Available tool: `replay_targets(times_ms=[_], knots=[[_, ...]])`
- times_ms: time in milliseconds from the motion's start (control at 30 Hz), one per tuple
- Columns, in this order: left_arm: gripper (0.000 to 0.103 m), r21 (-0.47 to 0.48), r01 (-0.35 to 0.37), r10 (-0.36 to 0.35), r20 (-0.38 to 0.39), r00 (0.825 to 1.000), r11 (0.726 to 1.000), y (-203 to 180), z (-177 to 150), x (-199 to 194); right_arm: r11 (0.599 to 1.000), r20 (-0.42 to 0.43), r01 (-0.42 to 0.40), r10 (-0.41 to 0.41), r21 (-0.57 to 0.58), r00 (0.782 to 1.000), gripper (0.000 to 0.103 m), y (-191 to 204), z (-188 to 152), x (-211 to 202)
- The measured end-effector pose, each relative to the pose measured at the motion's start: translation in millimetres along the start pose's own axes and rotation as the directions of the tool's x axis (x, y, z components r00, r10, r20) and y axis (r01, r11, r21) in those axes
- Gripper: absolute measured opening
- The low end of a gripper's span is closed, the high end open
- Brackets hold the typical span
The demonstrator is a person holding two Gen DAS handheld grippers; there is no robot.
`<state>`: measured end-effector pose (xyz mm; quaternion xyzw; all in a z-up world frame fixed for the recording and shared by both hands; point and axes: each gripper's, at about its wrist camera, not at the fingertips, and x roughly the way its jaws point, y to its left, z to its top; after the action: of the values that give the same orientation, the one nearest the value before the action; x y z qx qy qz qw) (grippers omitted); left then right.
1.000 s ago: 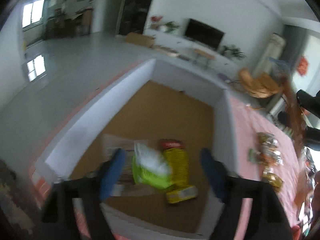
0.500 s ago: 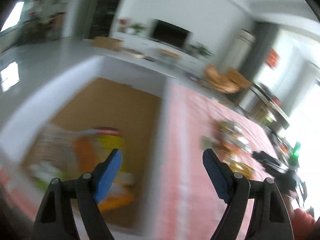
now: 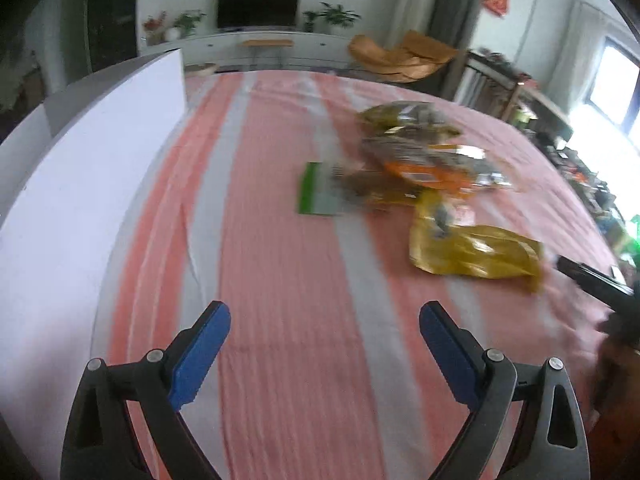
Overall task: Organize snacks
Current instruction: 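Move both open grippers back above the snacks on the table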
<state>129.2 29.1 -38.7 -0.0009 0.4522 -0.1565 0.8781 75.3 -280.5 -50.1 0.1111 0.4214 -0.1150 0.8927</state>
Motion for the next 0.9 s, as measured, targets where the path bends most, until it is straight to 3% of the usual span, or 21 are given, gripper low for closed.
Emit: replay_targets(times_ms=[300, 467, 900], knots=[[0.095, -0.004, -0.063, 0.063, -0.014, 0.998, 0.998, 6.2, -5.0, 24.5, 0.998, -0.037, 0.037, -0.039, -0.053, 0.999, 0.094, 11.2, -5.8, 13.2], [0.096, 0.059, -0.135, 0.136, -0.015, 0.991, 0.989, -4.6, -4.6, 29.9, 0.998, -0.039, 0.037, -0.039, -0.055, 0.998, 0.095, 11.2, -6.2, 13.4], [0.102, 0.052, -0.151, 0.152, -0.024, 0.988, 0.987, -1.6, -4.5, 31.1, 0.998, -0.039, 0.038, -0.04, -0.054, 0.998, 0.095, 10.7, -6.4, 12.3]])
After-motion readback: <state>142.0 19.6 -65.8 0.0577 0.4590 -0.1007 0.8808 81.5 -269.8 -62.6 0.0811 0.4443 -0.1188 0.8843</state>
